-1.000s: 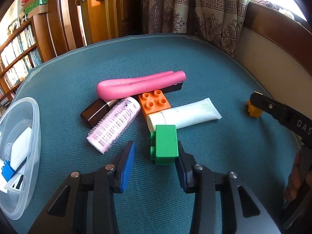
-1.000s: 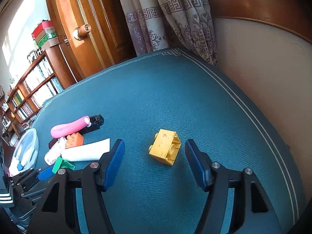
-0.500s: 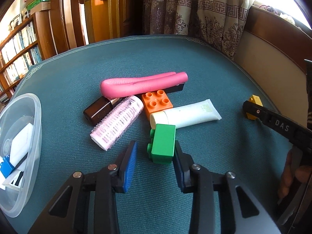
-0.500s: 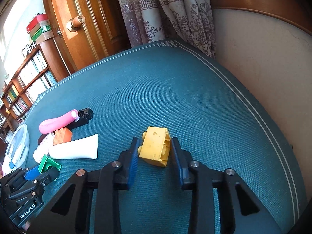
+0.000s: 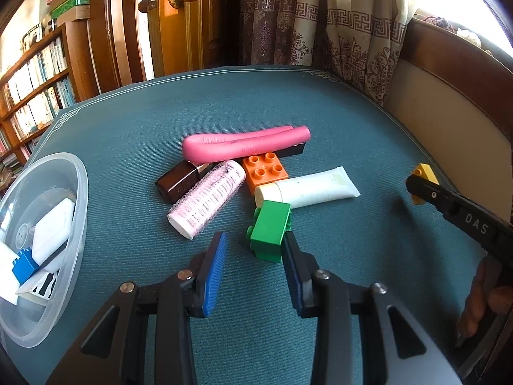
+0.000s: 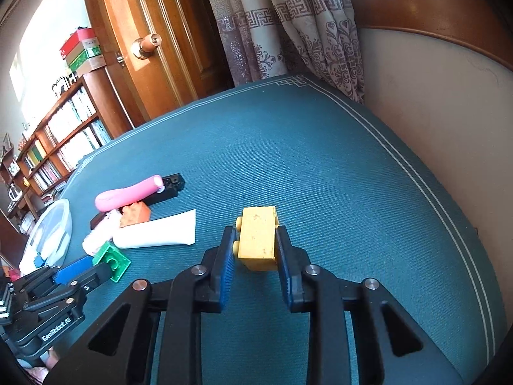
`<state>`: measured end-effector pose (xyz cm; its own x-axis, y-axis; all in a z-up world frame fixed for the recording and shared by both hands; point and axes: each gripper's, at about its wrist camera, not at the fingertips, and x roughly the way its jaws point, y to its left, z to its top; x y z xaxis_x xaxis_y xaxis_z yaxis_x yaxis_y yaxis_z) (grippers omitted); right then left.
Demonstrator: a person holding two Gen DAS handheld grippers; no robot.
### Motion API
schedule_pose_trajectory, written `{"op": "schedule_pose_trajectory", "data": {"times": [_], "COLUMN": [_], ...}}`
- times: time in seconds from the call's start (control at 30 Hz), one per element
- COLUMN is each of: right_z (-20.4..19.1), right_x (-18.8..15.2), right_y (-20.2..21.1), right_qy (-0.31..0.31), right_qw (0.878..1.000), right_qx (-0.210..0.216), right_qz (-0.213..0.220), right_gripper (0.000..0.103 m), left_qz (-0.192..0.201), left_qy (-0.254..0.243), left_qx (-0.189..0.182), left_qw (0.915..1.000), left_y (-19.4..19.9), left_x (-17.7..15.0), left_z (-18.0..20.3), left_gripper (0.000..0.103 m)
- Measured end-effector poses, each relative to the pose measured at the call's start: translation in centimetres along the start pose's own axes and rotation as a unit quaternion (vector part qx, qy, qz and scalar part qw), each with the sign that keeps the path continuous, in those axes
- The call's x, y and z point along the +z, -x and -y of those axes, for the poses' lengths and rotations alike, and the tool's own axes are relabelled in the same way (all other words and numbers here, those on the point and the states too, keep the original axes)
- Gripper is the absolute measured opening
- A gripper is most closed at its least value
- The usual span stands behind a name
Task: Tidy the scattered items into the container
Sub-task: 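Grasp the green Duplo brick with the left tool while the right tool grasps the yellow Duplo brick, then carry the green and yellow bricks over the clear bowl with both tools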
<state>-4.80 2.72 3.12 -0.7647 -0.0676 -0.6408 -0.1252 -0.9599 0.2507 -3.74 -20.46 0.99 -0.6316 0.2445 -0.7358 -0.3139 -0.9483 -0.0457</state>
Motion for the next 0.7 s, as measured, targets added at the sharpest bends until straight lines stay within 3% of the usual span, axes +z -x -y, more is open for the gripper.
{"op": "schedule_pose_trajectory", "data": {"times": [0.7], "right_z": [-0.2], "right_x": [-2.0], "right_y": [1.3], "right_qy": [-0.015], "right_qw": [1.0], "right_qx": [0.011], "right_qz": [-0.007], "right_gripper": [0.027], "left_qz": [-0.009], "left_qy": [-0.003], "left_qx": [-0.007], "left_qw": [0.9999], "left_y": [-2.3], "left_x": [0.7], "left_z": [0.6], "left_gripper": [0.039]}}
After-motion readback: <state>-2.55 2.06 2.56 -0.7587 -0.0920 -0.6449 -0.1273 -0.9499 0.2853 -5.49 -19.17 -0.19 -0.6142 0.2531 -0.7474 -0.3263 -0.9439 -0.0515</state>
